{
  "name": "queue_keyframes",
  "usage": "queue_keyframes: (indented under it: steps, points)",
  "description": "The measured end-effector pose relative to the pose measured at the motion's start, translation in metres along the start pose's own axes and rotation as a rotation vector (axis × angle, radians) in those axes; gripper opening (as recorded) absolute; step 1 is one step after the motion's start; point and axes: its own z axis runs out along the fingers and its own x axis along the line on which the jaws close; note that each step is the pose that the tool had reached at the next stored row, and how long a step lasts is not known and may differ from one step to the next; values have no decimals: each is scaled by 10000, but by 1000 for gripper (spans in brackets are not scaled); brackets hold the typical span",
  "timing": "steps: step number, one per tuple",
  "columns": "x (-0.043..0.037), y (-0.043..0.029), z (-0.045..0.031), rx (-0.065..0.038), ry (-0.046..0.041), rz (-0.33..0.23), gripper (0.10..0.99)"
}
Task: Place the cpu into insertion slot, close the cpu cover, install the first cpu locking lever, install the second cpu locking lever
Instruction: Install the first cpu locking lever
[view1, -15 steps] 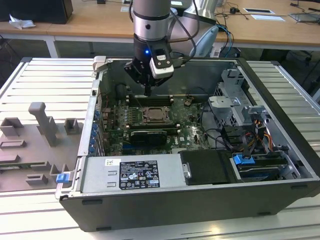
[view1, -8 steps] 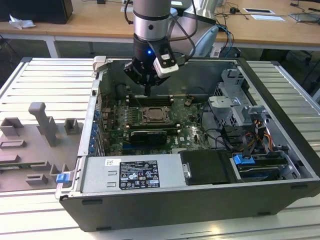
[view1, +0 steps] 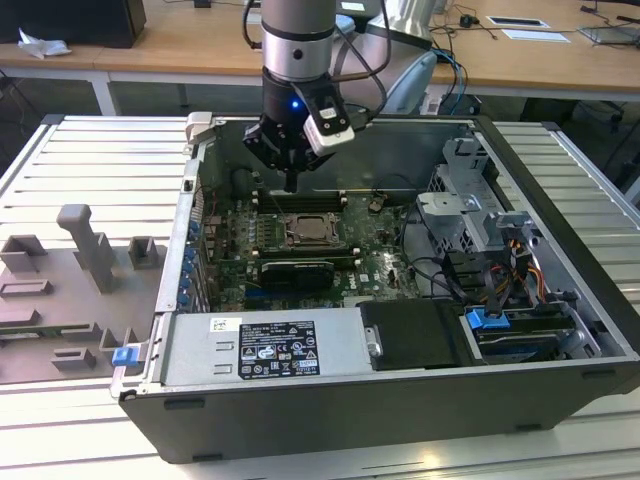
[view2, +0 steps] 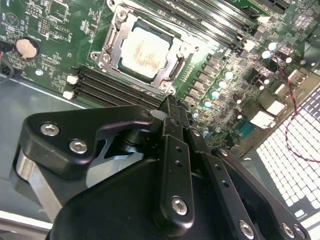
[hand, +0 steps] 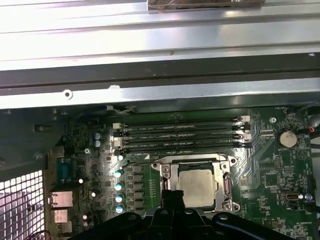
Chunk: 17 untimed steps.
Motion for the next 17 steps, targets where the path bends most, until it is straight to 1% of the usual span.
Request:
queue_keyframes:
  steps: [3, 6, 7, 8, 9, 14, 17]
  points:
    - [46, -3, 0, 2, 1, 0, 106]
    - [114, -7, 1, 0, 0, 0, 106]
    - [140, -8, 1, -3, 1, 0, 106]
    - [204, -12, 2, -8, 1, 0, 106]
    - [227, -14, 2, -12, 2, -5, 106]
    - [325, -23, 14, -73, 12, -135, 106]
    - [408, -28, 36, -105, 16, -210, 106]
